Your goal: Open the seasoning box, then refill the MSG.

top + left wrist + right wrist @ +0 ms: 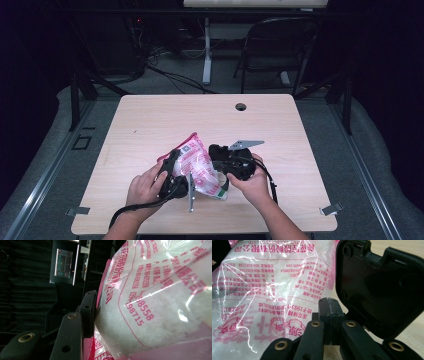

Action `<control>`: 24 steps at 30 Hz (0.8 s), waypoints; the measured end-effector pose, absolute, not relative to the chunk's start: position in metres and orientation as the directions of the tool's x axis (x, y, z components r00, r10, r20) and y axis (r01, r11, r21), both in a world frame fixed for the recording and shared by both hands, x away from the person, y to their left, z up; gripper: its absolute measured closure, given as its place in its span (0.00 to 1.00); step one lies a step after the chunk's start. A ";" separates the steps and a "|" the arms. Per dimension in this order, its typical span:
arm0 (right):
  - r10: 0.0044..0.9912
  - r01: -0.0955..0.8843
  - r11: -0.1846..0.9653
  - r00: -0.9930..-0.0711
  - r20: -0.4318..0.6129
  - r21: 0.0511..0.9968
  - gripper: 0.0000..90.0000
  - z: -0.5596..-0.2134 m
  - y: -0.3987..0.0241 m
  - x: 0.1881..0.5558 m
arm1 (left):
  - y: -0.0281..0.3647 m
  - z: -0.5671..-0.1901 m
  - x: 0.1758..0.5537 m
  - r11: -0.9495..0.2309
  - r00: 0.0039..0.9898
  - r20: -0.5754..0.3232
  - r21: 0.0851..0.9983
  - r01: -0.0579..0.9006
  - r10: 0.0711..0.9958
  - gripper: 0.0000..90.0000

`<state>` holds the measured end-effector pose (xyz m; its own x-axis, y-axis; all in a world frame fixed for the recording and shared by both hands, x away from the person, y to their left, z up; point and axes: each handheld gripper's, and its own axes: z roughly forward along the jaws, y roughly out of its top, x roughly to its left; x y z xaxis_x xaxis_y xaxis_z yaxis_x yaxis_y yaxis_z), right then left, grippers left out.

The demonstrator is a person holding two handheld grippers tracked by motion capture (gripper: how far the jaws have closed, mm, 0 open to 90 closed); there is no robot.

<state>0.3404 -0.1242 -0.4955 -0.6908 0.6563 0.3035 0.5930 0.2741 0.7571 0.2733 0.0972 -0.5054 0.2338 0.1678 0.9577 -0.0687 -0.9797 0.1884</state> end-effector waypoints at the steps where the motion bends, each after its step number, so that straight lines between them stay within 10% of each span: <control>1: 0.656 0.588 0.275 -0.693 0.299 0.761 1.00 -0.495 -0.124 0.340 | 0.097 -0.506 0.273 -0.979 0.231 0.958 0.191 -0.072 0.170 0.66; 24: 0.652 0.582 0.277 -0.698 0.295 0.765 1.00 -0.495 -0.125 0.340 | 0.094 -0.504 0.270 -0.984 0.214 0.966 0.165 -0.072 0.147 0.67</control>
<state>0.3396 -0.1246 -0.4949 -0.6982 0.6522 0.2953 0.5819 0.2768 0.7647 0.2696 0.0938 -0.5044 0.2141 0.1465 0.9658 -0.0718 -0.9836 0.1652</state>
